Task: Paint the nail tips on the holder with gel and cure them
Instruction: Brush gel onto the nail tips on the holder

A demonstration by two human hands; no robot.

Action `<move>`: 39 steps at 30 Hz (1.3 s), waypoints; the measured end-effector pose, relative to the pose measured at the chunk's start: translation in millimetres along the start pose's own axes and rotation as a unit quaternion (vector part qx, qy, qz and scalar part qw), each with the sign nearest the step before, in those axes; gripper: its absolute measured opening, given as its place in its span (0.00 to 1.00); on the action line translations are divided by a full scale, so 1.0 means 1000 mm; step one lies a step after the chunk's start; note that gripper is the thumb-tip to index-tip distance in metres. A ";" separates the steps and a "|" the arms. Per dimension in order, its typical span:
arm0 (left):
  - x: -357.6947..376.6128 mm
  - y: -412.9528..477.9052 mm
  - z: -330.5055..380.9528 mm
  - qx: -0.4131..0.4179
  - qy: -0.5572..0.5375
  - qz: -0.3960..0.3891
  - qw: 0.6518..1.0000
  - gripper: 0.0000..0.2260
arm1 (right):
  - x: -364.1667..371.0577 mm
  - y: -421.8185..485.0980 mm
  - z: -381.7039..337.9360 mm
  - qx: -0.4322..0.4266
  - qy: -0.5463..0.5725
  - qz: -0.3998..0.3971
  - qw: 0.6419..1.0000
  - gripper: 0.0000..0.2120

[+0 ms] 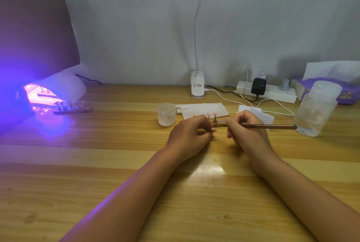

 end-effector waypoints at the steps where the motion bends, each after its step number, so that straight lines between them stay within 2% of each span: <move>1: 0.000 0.000 0.000 0.000 -0.001 0.001 1.000 0.04 | 0.001 -0.001 -0.001 0.000 -0.001 -0.009 1.000 0.08; 6: 0.000 0.000 0.000 -0.002 0.001 0.001 1.000 0.04 | 0.005 -0.004 -0.003 -0.010 -0.012 -0.041 0.999 0.08; 22: 0.000 0.000 0.000 -0.014 -0.005 -0.005 1.000 0.05 | 0.004 -0.001 0.002 -0.020 -0.063 -0.022 0.998 0.05; 30: 0.001 -0.001 -0.001 -0.018 -0.018 -0.004 1.000 0.05 | 0.000 -0.001 -0.002 -0.022 -0.049 0.016 0.998 0.07; 39: 0.000 -0.001 -0.001 -0.021 -0.013 -0.007 1.000 0.06 | 0.001 -0.002 -0.002 -0.005 -0.018 0.008 1.000 0.12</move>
Point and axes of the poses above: each hand's wrist, its own y-axis towards the middle knuckle, its own x-axis out of the palm, z = x × y, the point moved 6 cm from there along y, towards the middle knuckle, and after that the axes turned 8 degrees about z, right-handed, at the moved point
